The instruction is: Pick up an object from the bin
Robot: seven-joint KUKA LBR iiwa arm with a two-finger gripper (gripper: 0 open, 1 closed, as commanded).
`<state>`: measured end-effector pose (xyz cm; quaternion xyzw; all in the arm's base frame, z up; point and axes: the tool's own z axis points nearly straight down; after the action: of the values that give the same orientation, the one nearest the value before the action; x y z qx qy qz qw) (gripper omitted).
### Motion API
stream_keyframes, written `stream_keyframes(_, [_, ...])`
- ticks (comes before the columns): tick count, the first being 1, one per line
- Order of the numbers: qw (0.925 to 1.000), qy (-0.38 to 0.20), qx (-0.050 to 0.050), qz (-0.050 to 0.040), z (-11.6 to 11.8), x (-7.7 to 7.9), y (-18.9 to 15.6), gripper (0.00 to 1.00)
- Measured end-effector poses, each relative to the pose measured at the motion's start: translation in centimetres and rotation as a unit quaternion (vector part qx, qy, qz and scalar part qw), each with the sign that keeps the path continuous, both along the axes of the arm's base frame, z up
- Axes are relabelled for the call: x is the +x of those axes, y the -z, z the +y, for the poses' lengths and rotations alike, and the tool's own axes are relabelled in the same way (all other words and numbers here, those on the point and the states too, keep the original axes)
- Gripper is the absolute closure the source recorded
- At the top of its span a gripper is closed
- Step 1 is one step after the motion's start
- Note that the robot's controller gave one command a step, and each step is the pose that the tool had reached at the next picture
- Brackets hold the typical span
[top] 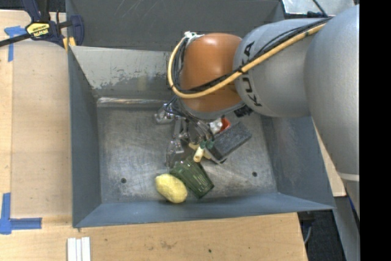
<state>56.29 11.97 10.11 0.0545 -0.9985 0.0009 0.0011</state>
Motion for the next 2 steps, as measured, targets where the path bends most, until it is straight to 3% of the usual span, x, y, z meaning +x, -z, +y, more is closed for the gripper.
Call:
stream_keyframes(1, [0.9985, -0.054, 0.002, -0.0018, -3.2, -1.8, -1.9, 0.00])
stream_keyframes(2, [0.9935, -0.114, 0.000, -0.0017, -5.2, 0.6, -2.2, 0.00])
